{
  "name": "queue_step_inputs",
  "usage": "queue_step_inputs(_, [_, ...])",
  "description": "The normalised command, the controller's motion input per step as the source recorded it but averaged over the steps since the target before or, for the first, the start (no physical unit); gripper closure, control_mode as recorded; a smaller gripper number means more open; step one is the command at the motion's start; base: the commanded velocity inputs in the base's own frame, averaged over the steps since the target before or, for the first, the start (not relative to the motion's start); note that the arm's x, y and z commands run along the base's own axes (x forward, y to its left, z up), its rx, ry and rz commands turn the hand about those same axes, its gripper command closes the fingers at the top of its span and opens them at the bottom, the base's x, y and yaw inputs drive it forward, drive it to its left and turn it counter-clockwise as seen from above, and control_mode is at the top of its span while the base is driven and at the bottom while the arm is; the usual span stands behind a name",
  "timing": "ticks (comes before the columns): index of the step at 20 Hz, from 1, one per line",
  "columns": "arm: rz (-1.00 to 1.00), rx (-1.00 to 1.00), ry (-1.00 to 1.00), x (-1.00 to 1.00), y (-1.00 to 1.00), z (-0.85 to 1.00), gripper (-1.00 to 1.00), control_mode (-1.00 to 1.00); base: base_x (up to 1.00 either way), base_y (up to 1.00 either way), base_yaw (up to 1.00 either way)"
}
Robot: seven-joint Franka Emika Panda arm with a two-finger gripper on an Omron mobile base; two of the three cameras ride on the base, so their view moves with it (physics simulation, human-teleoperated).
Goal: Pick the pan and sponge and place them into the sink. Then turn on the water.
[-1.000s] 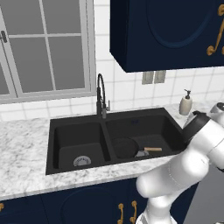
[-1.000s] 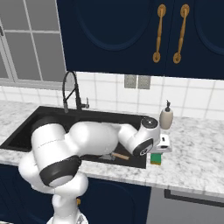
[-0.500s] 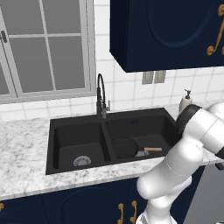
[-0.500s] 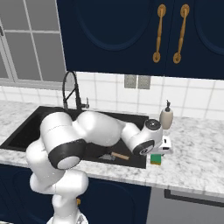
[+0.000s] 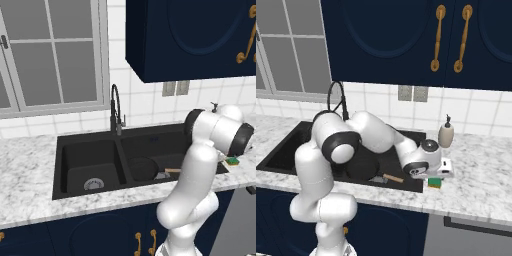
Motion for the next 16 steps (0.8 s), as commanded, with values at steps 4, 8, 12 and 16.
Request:
queue_step_inputs(4, [0.0,0.03,0.0,0.06,-0.4,-0.03,-1.0,-1.0,0.0,0.0,0.0])
queue_step_inputs(8, [0.0,0.04,0.01,0.0,-0.23,-0.21,-1.0,-1.0,0.0,0.0,0.0])
queue_step_inputs(12, [0.0,0.1,0.11,0.0,-0.02,-0.34,1.0,-1.0,0.0,0.0,0.0])
queue_step_inputs(16, [0.03,0.15,0.17,-0.03,0.04,-0.22,1.0,-1.0,0.0,0.0,0.0])
